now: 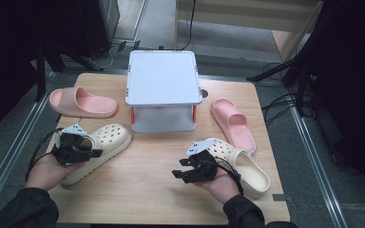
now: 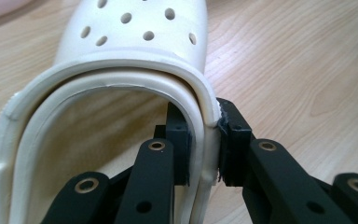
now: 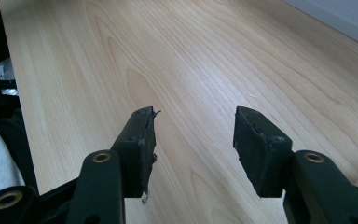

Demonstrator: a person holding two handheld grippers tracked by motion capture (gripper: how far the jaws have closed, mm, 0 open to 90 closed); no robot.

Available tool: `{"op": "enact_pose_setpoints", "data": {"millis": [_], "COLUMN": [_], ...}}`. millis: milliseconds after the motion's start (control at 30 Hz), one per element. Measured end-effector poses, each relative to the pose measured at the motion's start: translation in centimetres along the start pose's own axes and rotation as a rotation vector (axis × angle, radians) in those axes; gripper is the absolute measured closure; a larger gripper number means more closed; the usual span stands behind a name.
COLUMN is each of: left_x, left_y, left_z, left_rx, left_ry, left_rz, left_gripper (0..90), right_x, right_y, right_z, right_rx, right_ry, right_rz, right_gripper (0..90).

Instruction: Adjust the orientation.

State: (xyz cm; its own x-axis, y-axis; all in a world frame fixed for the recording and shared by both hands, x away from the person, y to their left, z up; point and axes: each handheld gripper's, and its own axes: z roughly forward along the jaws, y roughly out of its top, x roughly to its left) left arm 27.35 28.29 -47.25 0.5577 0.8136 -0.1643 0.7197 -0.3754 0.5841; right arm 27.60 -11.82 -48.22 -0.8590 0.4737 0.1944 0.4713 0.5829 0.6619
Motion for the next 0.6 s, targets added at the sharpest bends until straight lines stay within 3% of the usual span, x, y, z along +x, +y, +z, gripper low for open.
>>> {"op": "enact_pose_setpoints", "data": {"millis": [233,600], "left_x": [-0.4,-5.0], "left_y": [0.4,2.3], "left_z": [-1.0,-0.4], "left_rx": [-0.025,-0.031], "left_ry": [-0.007,-0.072], "left_rz": [-0.022,0.04], "left_gripper": [77.7,77.5], "right_x": [0.0,-0.2], "right_y": [0.2,1.0], "right_z": [0.1,0.3], "right_rx": [-0.007,-0.044], "right_ry": [0.009,0.017], "right_rz": [0.007,-0.003], "right_gripper": [50.6,51.4]}}
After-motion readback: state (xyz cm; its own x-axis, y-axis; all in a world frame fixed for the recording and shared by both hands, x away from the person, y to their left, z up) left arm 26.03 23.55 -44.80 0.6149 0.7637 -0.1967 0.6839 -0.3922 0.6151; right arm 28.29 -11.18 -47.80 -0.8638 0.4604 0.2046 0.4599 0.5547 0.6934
